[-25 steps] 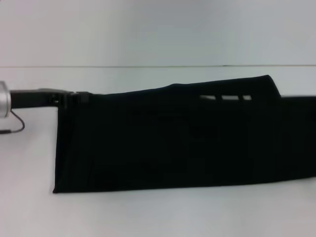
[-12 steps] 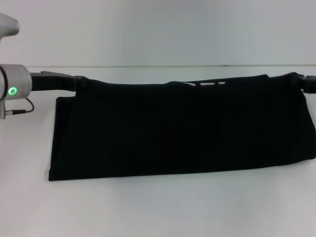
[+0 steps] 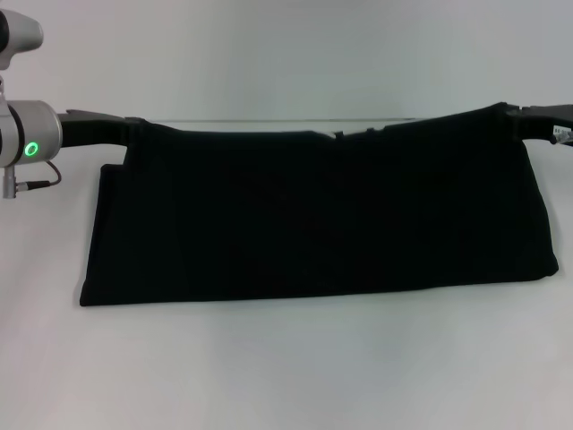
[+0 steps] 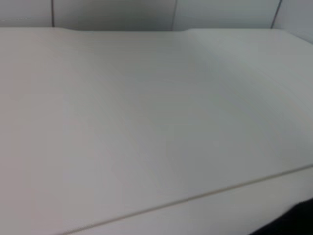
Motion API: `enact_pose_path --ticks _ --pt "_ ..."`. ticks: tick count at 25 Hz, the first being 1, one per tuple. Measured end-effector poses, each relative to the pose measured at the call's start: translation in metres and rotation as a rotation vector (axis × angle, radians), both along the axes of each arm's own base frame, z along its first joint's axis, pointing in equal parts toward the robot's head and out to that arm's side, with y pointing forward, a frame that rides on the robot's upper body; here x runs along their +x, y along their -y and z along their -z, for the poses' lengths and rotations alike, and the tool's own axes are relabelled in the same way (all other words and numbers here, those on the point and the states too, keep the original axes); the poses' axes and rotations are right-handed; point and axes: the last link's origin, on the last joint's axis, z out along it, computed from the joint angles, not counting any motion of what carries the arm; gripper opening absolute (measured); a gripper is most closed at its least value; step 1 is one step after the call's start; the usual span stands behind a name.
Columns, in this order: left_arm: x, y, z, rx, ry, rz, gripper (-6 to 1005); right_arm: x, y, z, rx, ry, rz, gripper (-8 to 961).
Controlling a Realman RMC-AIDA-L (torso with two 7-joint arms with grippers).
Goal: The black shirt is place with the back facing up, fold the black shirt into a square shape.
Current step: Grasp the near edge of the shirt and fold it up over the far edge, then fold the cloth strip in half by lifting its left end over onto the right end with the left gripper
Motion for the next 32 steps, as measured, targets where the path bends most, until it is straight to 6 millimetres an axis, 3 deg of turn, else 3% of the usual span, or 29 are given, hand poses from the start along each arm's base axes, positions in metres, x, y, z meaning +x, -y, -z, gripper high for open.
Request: enact_pose_path --ticks 10,16,23,32 --pt "-0.002 -0.004 0.001 0.046 -0.020 -0.017 0 -0.003 -0.004 0.004 0.016 0.005 0.005 193" --pt "-0.004 -0.007 0.013 0.095 -0.044 -0.046 -1 -0.004 -0.005 0.007 0.012 0.023 0.003 202" --pt "-0.012 -0.007 0.022 0.167 -0.074 -0.101 171 0.004 -0.009 0.004 0.064 0.079 0.051 213" --pt "-0.012 0.001 0.024 0.121 0.015 -0.130 521 0.003 -0.008 -0.015 0.030 -0.025 0.047 601"
